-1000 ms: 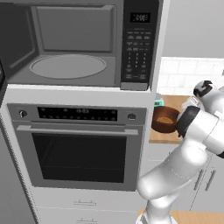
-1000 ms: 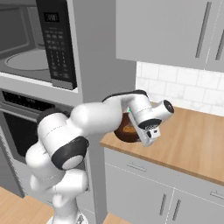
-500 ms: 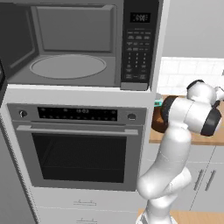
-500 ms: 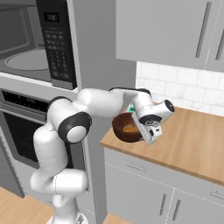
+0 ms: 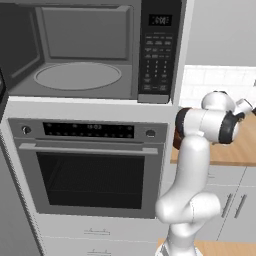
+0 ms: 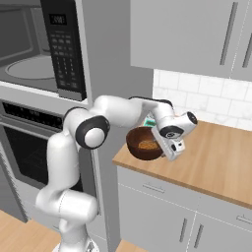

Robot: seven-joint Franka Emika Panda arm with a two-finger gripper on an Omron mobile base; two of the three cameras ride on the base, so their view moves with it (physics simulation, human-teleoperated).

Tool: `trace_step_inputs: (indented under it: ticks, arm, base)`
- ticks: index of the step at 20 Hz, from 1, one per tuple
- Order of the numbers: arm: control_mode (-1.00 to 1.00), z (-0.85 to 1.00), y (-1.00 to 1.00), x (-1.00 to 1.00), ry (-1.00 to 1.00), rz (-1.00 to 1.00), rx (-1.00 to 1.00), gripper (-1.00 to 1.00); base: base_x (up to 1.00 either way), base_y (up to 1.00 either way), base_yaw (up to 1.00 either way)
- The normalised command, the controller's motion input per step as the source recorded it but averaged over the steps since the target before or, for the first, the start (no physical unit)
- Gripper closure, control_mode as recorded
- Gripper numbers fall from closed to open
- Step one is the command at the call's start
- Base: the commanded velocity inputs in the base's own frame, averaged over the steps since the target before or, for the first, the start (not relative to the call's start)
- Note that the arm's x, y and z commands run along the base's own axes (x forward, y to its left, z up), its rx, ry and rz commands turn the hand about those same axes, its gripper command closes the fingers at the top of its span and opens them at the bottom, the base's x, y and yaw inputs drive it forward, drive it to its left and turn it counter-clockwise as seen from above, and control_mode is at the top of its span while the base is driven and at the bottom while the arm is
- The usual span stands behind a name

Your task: Open the microwave, place the bowl with waffle inside the microwave, then close the microwave door and turn it on.

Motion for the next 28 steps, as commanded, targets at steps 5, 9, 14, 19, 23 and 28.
trace_step_inputs:
  ticks: [5,9,14,19,23,28]
  arm:
    - [-1.00,-0.23,0.04,0.30,0.02,0.00,-0.13,-1.00]
    - [-1.00,-0.38,0.24,0.21,0.04,0.00,-0.21,-1.00]
    - [-1.00,-0.40,0.47,0.11,0.04,0.00,-0.26,-1.00]
    - [-1.00,-0.43,0.71,0.26,0.14,-0.02,-0.31,1.00]
    - [-1.00,-0.42,0.23,0.11,0.10,-0.03,-0.12,1.00]
    - [-1.00,-0.03,-0.65,-0.40,-0.06,-0.09,0.14,1.00]
  base:
    - [0.00,0.00,0.00]
    - [0.00,0.00,0.00]
    - [0.00,0.00,0.00]
    - [0.00,0.00,0.00]
    - [0.00,0.00,0.00]
    - [0.00,0.00,0.00]
